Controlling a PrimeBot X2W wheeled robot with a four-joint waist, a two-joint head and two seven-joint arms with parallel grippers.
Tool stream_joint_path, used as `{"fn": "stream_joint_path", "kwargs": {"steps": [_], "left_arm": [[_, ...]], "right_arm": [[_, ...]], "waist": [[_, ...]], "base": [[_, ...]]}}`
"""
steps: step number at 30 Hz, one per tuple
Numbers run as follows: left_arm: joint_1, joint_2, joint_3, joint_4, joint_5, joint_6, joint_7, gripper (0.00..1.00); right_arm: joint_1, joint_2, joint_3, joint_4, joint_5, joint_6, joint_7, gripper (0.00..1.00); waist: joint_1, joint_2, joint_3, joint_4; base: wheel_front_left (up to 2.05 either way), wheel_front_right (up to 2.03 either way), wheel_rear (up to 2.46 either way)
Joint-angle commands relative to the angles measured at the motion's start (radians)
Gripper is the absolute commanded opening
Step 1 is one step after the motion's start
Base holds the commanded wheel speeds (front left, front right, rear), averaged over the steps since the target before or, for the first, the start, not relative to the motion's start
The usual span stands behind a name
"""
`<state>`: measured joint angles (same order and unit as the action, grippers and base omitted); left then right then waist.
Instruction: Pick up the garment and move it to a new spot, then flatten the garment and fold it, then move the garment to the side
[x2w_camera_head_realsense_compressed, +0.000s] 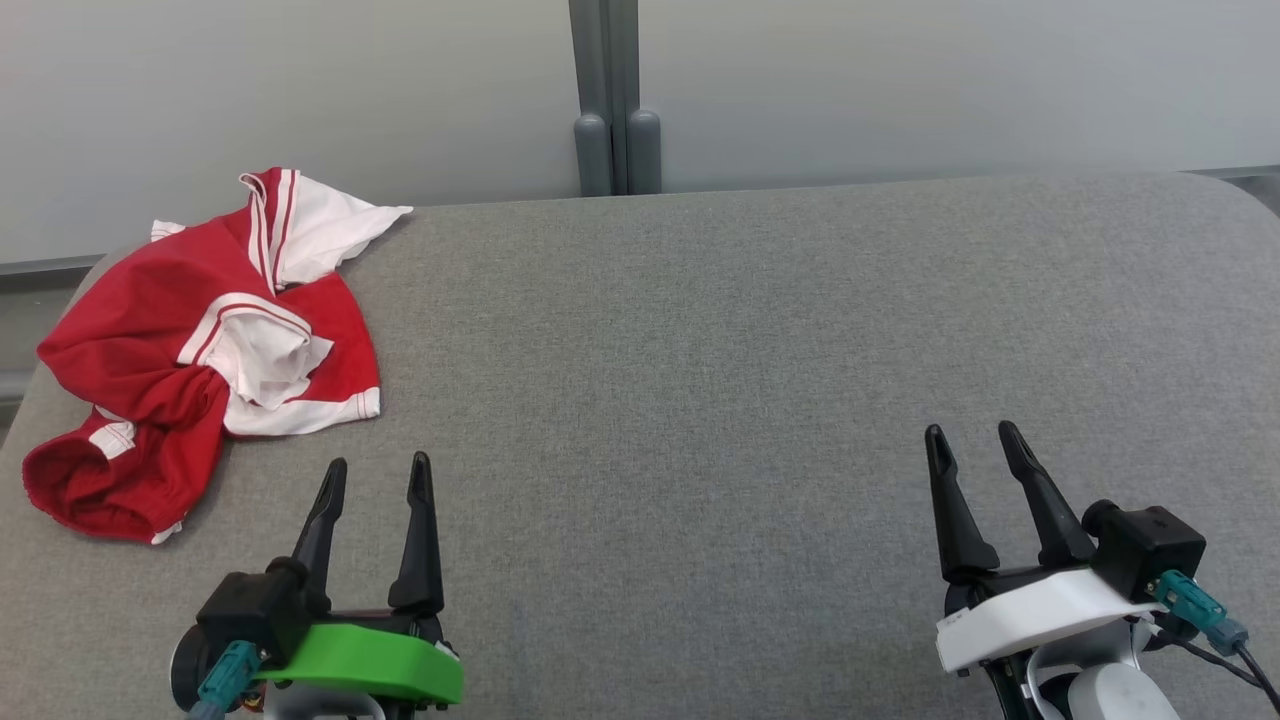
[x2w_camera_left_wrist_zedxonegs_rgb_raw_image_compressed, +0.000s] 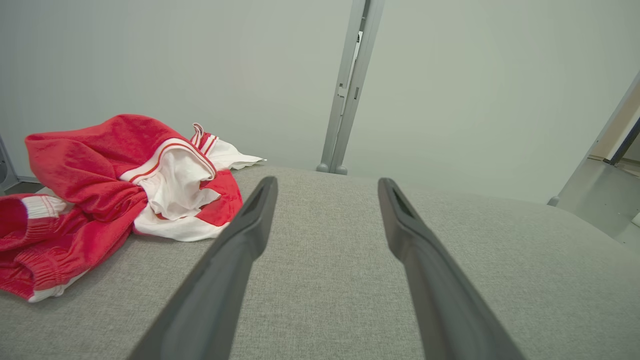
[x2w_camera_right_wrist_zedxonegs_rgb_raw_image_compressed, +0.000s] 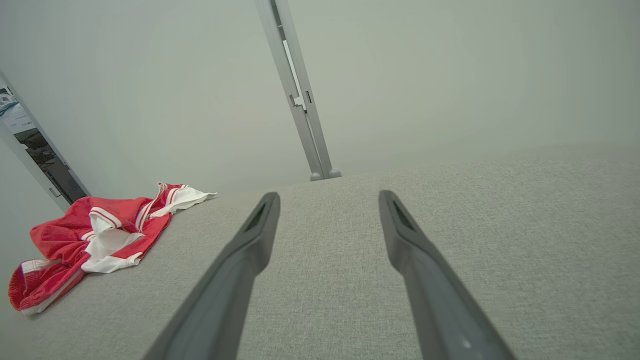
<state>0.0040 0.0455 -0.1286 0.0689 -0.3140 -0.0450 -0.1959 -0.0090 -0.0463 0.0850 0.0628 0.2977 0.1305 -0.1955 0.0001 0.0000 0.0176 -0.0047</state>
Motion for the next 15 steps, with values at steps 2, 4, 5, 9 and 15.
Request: {"fn": "stream_joint_path", "kwargs": {"steps": [2, 4, 5, 9, 15], "left_arm": [[0.008, 0.006, -0.007, -0.004, 0.032, -0.004, -0.012, 1.00], [0.011, 0.006, -0.011, -0.004, 0.044, -0.003, -0.016, 1.00], [0.011, 0.007, -0.013, -0.005, 0.048, -0.003, -0.019, 1.00], [0.016, 0.007, -0.015, -0.002, 0.064, -0.007, -0.027, 1.00], [0.020, 0.007, -0.013, 0.011, 0.095, -0.004, -0.038, 1.00]], "right_arm": [[0.007, -0.005, -0.008, -0.010, -0.035, 0.000, -0.013, 1.00], [0.011, -0.005, -0.015, -0.012, -0.047, 0.000, -0.017, 1.00], [0.013, -0.005, -0.016, -0.012, -0.053, 0.000, -0.019, 1.00], [0.020, -0.005, -0.021, -0.013, -0.082, 0.000, -0.027, 1.00], [0.025, -0.005, -0.020, -0.003, -0.109, 0.000, -0.039, 1.00]], "waist": [[0.0000, 0.0000, -0.001, 0.000], [0.0000, 0.0000, -0.003, 0.000], [0.0000, 0.0000, -0.003, 0.001], [-0.0001, 0.0000, -0.007, 0.002], [-0.0001, 0.0000, -0.009, 0.003]], "base": [[0.00, 0.00, 0.00], [0.00, 0.00, 0.00], [0.00, 0.00, 0.00], [0.00, 0.00, 0.00], [0.00, 0.00, 0.00]]}}
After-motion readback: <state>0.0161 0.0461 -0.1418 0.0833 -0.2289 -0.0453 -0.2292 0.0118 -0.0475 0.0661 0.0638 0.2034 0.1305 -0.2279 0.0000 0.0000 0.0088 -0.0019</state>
